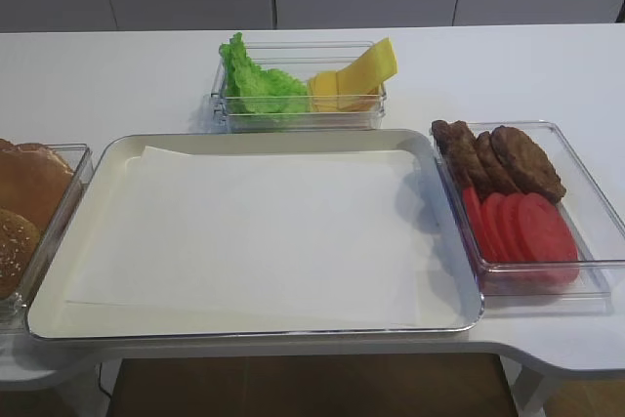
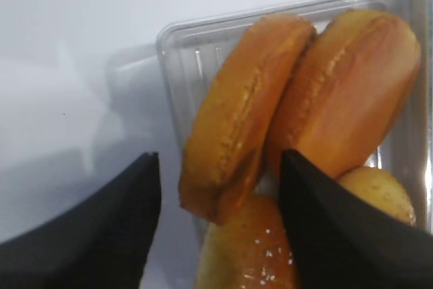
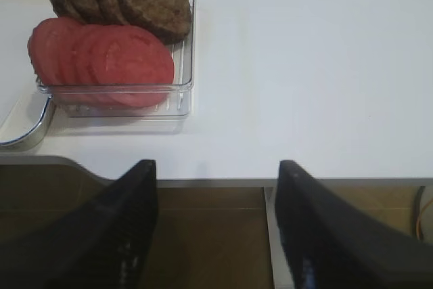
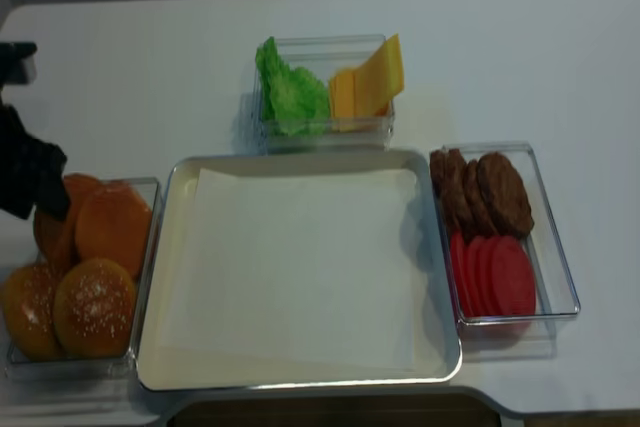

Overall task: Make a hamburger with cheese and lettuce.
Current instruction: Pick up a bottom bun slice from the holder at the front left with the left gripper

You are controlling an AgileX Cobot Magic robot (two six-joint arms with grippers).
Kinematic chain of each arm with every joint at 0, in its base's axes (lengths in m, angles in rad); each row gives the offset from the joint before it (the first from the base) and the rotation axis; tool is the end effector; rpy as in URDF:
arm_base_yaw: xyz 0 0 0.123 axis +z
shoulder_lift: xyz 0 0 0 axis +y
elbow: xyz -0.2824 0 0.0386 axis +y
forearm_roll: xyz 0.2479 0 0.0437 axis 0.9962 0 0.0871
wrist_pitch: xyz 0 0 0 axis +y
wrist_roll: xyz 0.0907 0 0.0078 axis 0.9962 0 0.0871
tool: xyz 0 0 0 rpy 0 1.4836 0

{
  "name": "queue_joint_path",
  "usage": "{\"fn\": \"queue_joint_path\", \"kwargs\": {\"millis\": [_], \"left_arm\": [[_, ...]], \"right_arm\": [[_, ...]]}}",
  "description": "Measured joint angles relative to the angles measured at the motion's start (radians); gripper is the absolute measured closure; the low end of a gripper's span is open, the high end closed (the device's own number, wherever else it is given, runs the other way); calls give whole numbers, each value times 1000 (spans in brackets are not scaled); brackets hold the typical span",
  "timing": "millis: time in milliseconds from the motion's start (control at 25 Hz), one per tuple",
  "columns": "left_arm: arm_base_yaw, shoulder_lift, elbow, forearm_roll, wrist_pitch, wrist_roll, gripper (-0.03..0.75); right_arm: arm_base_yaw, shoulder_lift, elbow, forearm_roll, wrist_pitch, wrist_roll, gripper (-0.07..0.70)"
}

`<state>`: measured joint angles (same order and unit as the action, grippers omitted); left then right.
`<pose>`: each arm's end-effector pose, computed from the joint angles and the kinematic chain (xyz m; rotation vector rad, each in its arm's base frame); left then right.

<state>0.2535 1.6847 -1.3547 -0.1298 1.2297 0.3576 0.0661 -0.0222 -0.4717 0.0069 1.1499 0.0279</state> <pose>0.3204 0.0715 0.2703 0.1002 3.0060 -0.1342 -0.0090 0.0000 0.2622 -0.0415 2.1398 0.0634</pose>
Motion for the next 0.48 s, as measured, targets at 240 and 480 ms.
{"fn": "queue_joint_path", "kwargs": {"millis": [240,480], "left_arm": [[1,30,0,-18,-2,2,300],[1,34,0,-18,-2,2,300]], "right_arm": [[0,0,0,0,0,0,191],[0,0,0,0,0,0,191]]}}
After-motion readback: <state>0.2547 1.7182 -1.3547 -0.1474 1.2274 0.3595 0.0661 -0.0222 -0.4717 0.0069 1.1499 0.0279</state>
